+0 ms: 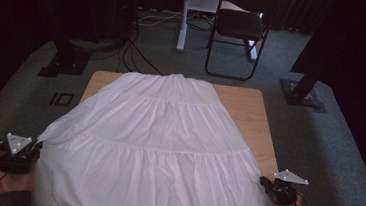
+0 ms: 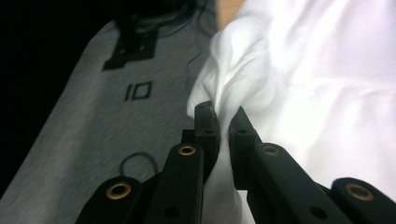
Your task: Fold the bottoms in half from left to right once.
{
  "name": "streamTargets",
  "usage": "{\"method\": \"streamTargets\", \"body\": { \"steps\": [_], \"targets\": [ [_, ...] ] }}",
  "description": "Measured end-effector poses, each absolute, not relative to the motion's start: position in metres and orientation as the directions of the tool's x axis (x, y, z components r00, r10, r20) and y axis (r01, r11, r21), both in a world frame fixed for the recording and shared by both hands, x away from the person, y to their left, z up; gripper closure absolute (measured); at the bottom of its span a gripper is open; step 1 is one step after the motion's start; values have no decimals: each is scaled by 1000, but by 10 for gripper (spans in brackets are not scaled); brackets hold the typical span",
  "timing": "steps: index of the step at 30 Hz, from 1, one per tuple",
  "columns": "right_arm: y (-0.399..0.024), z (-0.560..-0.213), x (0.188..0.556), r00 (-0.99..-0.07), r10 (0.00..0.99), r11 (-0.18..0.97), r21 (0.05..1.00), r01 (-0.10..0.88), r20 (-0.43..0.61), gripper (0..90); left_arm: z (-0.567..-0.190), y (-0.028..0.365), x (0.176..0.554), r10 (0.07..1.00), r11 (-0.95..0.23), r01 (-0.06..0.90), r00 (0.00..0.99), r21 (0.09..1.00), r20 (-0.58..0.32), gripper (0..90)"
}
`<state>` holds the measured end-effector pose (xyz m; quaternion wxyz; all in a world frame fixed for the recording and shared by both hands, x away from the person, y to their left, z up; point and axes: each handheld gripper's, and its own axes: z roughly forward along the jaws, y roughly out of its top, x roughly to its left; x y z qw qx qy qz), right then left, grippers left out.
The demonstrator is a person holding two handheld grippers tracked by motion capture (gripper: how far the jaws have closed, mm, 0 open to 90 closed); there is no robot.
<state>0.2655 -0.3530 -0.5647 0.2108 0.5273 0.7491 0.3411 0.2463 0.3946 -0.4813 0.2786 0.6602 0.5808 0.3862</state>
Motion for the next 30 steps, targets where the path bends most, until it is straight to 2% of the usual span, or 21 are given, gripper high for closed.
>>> {"method": "streamTargets", "body": {
  "steps": [10, 17, 22, 23, 27, 30],
  "targets": [
    [-354, -566, 265, -366, 928, 205, 740, 641, 60, 854, -459, 344, 248, 967, -205, 481, 234, 852, 100, 861],
    [-353, -566, 265, -368, 928, 204, 741, 639, 63, 854, -437, 300, 254, 906, -186, 394, 424, 900, 1, 861],
    [-354, -566, 265, -368, 927, 196, 742, 640, 72, 855, -420, 255, 263, 818, -204, 320, 574, 925, -18, 861],
    [-354, -566, 265, -368, 927, 196, 742, 640, 72, 855, -420, 255, 263, 818, -204, 320, 574, 925, -18, 861],
    [-354, -566, 265, -366, 928, 195, 742, 641, 72, 855, -404, 185, 272, 677, -249, 217, 736, 944, 9, 861],
    [-354, -566, 265, -364, 929, 193, 742, 642, 74, 856, -401, 138, 287, 597, -311, 158, 800, 937, 64, 861]
  ]
}}
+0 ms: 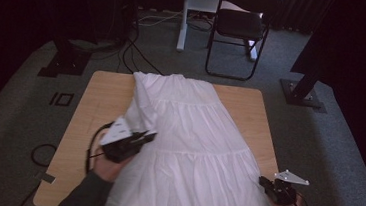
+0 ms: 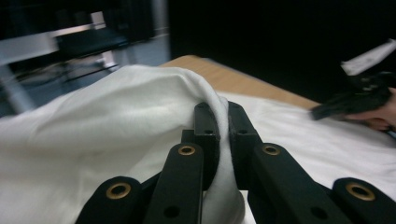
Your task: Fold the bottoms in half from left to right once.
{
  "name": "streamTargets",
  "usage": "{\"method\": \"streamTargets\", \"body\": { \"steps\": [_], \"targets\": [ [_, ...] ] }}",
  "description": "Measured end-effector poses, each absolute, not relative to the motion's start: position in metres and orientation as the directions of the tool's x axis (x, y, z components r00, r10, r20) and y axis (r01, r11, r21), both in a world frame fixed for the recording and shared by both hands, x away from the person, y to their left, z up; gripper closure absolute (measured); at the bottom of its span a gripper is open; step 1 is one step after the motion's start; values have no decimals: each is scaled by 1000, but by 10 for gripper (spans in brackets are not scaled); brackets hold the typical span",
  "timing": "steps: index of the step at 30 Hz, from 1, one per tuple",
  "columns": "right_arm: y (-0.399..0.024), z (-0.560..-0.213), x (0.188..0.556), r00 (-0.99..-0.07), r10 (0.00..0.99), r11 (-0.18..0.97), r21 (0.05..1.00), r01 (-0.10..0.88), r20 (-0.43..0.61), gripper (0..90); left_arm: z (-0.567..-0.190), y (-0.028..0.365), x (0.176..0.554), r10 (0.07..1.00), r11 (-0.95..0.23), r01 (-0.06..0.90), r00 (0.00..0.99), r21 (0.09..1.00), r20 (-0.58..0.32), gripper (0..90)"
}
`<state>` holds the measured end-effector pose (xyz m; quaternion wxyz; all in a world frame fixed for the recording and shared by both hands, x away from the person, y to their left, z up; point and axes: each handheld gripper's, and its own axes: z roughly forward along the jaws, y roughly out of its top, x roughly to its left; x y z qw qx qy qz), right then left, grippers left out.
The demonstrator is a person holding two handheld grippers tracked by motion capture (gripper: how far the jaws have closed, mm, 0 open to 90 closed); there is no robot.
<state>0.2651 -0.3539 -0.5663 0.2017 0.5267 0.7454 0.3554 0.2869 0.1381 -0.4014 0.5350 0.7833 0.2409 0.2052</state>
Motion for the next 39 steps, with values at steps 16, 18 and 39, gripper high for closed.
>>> {"method": "streamTargets", "body": {
  "steps": [16, 18, 39],
  "targets": [
    [-351, -565, 266, -356, 932, 199, 736, 647, 62, 818, -428, -27, 318, 223, -353, 227, 963, 908, -155, 686],
    [-349, -564, 267, -348, 936, 201, 731, 652, 54, 623, -435, -18, 321, 258, -354, 244, 953, 903, -156, 584],
    [-246, -518, 294, -525, 849, 381, 753, 537, -55, 480, -533, 148, 334, 758, -373, 574, 642, 729, -118, 388]
  ]
}}
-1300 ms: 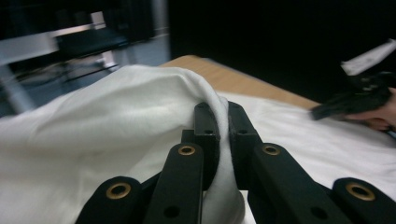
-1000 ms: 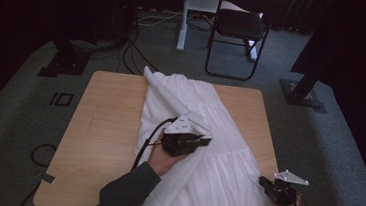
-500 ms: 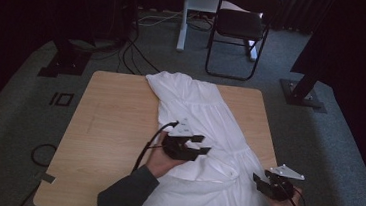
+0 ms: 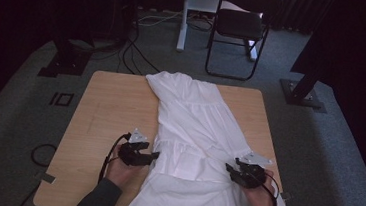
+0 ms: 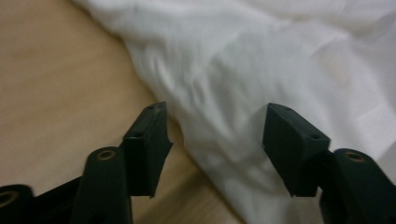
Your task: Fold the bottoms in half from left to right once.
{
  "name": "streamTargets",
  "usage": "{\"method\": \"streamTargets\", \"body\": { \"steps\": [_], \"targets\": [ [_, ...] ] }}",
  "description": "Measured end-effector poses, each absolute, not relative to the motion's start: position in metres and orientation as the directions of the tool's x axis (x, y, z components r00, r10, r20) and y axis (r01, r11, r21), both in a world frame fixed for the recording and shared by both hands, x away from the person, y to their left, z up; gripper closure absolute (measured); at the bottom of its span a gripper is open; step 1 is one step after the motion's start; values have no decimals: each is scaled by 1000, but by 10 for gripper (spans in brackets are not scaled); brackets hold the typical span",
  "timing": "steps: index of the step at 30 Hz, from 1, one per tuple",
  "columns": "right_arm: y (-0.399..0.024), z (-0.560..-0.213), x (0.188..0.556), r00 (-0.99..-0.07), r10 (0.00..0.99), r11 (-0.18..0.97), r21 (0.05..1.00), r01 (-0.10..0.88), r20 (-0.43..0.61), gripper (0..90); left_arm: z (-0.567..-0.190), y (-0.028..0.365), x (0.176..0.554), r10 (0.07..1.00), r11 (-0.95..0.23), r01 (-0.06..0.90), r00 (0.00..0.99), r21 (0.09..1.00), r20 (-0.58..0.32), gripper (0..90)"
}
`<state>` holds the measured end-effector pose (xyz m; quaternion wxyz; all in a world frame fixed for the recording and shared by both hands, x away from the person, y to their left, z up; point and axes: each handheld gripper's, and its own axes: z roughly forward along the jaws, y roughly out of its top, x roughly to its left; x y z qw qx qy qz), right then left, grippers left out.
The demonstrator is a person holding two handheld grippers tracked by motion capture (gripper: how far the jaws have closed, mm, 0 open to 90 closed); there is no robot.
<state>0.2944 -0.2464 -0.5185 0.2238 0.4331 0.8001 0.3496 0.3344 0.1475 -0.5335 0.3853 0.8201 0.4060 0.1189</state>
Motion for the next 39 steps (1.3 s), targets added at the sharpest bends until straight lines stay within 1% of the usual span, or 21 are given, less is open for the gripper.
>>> {"method": "streamTargets", "body": {
  "steps": [2, 5, 6, 7, 8, 9, 10, 11, 14, 16, 18, 20, 22, 24, 25, 28, 29, 30, 32, 34, 39],
  "targets": [
    [-246, -528, 304, -514, 857, 362, 731, 579, -17, 391, -543, 144, 334, 757, -371, 598, 638, 711, -142, 357],
    [-243, -540, 312, -513, 858, 378, 685, 623, -6, 385, -552, 134, 336, 752, -373, 616, 638, 693, -163, 344],
    [-242, -541, 312, -522, 853, 388, 678, 624, -8, 437, -552, 130, 336, 751, -379, 609, 642, 697, -153, 347],
    [-241, -542, 311, -540, 842, 401, 675, 619, -5, 539, -552, 126, 336, 743, -394, 602, 653, 695, -144, 387],
    [-241, -541, 310, -561, 828, 416, 672, 612, -2, 640, -550, 124, 336, 732, -424, 596, 669, 682, -130, 582],
    [-240, -539, 309, -565, 825, 426, 675, 602, -17, 723, -549, 122, 336, 730, -439, 591, 673, 677, -114, 737],
    [-241, -536, 307, -562, 826, 432, 681, 591, -36, 772, -545, 121, 336, 722, -440, 575, 683, 689, -109, 854],
    [-243, -530, 305, -557, 829, 427, 695, 579, -45, 802, -540, 122, 334, 714, -428, 561, 691, 709, -116, 877],
    [-257, -506, 295, -522, 850, 383, 760, 524, -68, 834, -512, 133, 325, 702, -324, 539, 688, 777, -184, 888],
    [-270, -486, 286, -490, 867, 353, 802, 482, -87, 846, -490, 142, 316, 690, -270, 502, 696, 822, -199, 889],
    [-288, -469, 278, -415, 904, 307, 832, 461, -104, 851, -475, 147, 309, 695, -259, 472, 697, 843, -176, 888],
    [-308, -462, 276, -332, 938, 254, 849, 463, -100, 846, -472, 145, 307, 717, -292, 455, 686, 841, -122, 887],
    [-326, -472, 283, -296, 953, 211, 835, 509, -60, 814, -480, 137, 310, 731, -314, 469, 674, 826, -105, 883],
    [-335, -493, 293, -267, 962, 207, 796, 569, -59, 807, -491, 128, 317, 768, -339, 493, 637, 801, -67, 863],
    [-338, -506, 297, -260, 964, 211, 769, 603, -61, 804, -498, 124, 322, 780, -346, 519, 623, 781, -69, 826],
    [-345, -541, 305, -272, 962, 193, 718, 669, -6, 759, -515, 117, 331, 781, -324, 577, 611, 750, -133, 624],
    [-346, -549, 305, -272, 962, 185, 709, 680, 10, 747, -520, 113, 330, 767, -338, 579, 626, 742, -139, 576],
    [-347, -554, 305, -270, 963, 178, 702, 690, 21, 745, -525, 108, 329, 760, -369, 576, 638, 729, -119, 570],
    [-346, -559, 304, -277, 960, 175, 702, 690, 33, 741, -536, 98, 328, 756, -443, 560, 653, 700, -44, 607],
    [-345, -558, 304, -280, 960, 186, 694, 696, 23, 741, -545, 93, 328, 751, -467, 565, 659, 680, -31, 711],
    [-334, -555, 308, -307, 951, 245, 678, 692, -31, 754, -546, 91, 330, 759, -508, 538, 649, 673, 54, 809]
  ]
}}
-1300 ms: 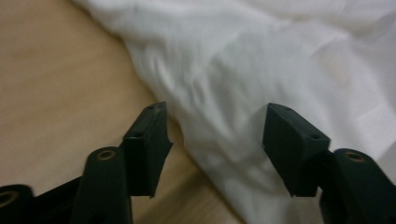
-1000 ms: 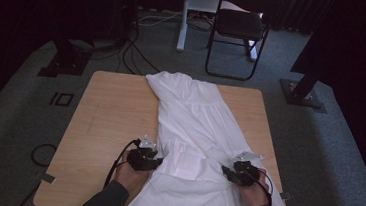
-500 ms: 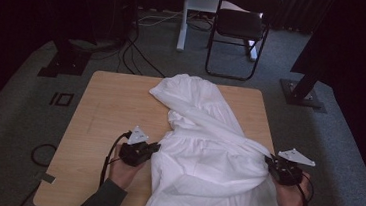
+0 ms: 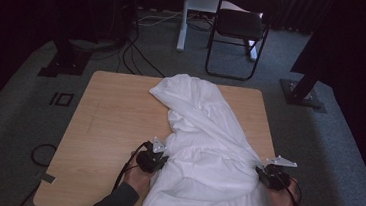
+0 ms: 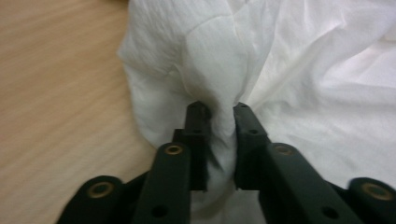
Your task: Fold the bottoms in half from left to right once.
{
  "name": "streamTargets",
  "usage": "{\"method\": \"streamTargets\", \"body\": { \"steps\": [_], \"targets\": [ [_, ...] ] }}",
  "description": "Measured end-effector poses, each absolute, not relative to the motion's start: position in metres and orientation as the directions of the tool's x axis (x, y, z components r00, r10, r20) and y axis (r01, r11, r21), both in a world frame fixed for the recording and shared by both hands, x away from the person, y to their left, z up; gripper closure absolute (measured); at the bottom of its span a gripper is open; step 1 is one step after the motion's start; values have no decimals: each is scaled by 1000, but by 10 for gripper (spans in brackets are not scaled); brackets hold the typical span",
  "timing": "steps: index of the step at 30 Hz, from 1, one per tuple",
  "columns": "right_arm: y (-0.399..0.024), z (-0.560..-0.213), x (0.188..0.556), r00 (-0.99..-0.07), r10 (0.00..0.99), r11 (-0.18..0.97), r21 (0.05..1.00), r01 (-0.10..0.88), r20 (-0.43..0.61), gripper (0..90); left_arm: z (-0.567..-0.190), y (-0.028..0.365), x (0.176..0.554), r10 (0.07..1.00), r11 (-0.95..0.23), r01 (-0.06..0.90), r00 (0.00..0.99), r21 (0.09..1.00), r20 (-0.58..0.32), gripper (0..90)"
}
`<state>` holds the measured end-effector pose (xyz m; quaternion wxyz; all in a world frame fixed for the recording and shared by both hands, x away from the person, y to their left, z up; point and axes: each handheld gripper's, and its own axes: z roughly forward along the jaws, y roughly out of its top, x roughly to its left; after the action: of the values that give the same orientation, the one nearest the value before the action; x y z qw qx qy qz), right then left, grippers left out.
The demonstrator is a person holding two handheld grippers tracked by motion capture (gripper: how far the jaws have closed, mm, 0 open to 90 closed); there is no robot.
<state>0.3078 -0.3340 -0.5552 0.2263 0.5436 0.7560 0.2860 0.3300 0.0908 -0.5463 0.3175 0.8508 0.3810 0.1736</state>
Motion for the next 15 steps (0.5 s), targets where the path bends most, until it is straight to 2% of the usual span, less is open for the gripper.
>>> {"method": "streamTargets", "body": {
  "steps": [5, 9, 15],
  "targets": [
    [-326, -554, 317, -328, 945, 254, 669, 699, -16, 750, -545, 97, 345, 772, -524, 538, 627, 660, 103, 834],
    [-313, -552, 328, -350, 937, 274, 657, 702, -16, 724, -541, 115, 371, 817, -495, 586, 566, 642, 113, 845],
    [-291, -550, 346, -402, 916, 298, 646, 702, 15, 703, -536, 131, 411, 842, -509, 619, 502, 597, 197, 849]
  ]
}}
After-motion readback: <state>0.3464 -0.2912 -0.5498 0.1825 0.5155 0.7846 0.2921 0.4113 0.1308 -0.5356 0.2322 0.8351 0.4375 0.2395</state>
